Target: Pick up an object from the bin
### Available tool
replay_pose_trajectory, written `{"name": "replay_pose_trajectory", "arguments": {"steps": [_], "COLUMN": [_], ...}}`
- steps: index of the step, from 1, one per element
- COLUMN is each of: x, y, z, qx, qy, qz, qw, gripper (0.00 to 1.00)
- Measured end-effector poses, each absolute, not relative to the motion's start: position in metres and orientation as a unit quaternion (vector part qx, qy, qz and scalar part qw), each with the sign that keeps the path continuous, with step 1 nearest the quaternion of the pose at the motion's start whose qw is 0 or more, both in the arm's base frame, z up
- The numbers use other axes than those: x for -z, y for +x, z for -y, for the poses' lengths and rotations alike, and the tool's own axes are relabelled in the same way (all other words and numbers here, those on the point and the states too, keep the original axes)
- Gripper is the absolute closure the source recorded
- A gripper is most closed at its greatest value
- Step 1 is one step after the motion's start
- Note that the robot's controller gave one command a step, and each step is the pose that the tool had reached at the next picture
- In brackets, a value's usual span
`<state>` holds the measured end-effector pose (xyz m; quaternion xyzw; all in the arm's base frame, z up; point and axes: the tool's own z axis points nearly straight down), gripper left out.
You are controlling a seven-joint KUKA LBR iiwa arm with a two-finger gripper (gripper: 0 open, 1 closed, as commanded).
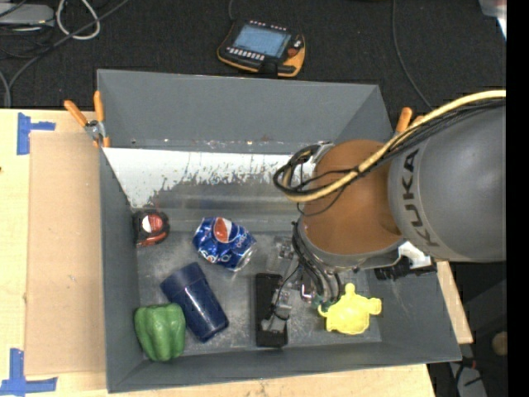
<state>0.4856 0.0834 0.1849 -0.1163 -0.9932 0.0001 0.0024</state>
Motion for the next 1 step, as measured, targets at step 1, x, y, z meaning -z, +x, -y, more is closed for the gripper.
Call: {"name": "replay_pose_trajectory", "arguments": {"steps": [1], "x": [-0.1382], "y": [0.5127], "z": [-0.0584], "qx": [-0.001], "qy": [-0.149], "qz": [0.989], "qw": [0.005], "gripper": [0.0]}}
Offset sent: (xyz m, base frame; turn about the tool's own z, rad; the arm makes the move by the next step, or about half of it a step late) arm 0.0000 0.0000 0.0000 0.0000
